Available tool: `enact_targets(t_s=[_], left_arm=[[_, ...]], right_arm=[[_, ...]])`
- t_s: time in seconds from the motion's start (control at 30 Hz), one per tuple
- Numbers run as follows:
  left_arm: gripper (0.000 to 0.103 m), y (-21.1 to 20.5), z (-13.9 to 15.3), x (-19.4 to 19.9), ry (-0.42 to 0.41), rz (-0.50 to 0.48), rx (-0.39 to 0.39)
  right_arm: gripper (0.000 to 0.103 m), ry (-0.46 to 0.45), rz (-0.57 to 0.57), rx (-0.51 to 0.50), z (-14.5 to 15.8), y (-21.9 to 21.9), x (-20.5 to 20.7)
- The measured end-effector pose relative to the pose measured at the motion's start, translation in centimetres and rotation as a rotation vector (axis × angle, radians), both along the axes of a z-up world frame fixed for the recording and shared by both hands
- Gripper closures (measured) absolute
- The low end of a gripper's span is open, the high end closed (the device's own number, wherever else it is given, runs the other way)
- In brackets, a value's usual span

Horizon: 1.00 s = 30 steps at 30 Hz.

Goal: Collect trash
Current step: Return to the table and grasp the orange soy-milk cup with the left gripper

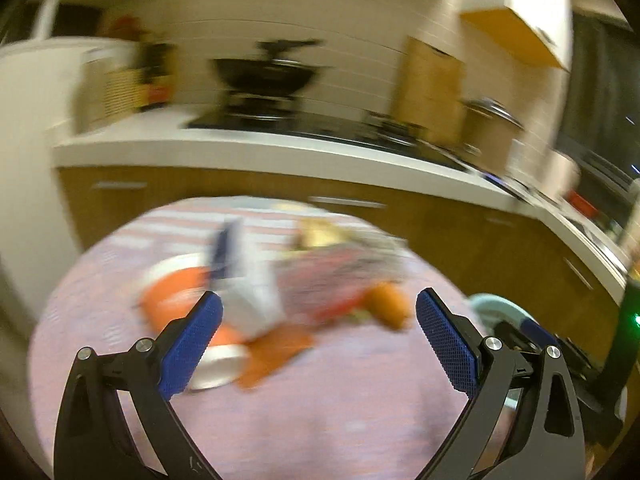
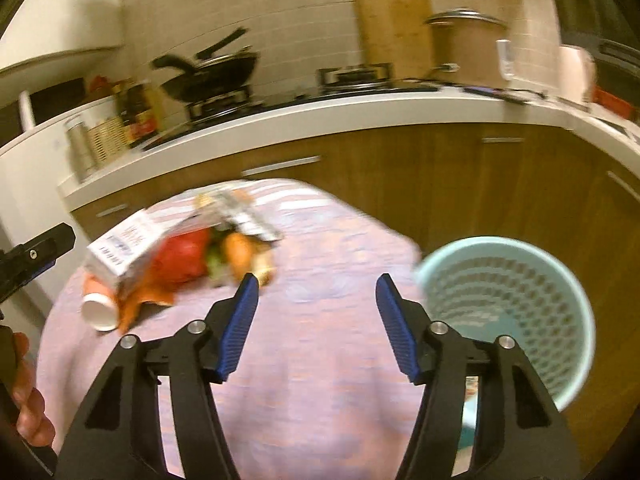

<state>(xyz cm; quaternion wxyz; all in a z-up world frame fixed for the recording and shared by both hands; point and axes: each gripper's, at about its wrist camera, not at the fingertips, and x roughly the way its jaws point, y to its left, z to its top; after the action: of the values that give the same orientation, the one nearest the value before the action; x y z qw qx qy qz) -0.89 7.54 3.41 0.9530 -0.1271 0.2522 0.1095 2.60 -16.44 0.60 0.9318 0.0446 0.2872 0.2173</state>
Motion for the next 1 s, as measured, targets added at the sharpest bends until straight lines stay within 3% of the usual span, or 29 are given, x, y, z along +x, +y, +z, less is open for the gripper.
enact_targets(t_s=[0.17,0.27,0.43,0.73,0.83,1.0], left_arm=[[0.009,5.2,-1.9,-0.9,0.049,0.104,-0.061],[0.009,7.1,-3.6,-0.6,0.091,0.1,-0.125],[0.009,8.1,-5.8,1.2,0.145,0.095,-0.214],[0.01,7.4,-7.7,2.4,0.206,0.118,-0.171],[0.017,7.7,-8.0,2.5,0.219,0.119,-0.166],[0.021,8.9,-7.6,1.6,0.218,0.134,-0.146]], right_arm=[[0.047,-0.002,0.075,-0.009,-0.8,4.6,-0.7],[0.047,-0.006,0.085,-0.057,-1.6,6.3,-1.1],[0.047,0.019,0.09,-0.034,-2.0,5.6,-0.5],[0.047,0.03,0.111,-0.043,-2.3,5.8,-0.2],[0.047,0.028,0.113,-0.046,-2.3,5.9,-0.2],[0.047,0.04,0.116,-0.036,-2.4,5.8,-0.1]])
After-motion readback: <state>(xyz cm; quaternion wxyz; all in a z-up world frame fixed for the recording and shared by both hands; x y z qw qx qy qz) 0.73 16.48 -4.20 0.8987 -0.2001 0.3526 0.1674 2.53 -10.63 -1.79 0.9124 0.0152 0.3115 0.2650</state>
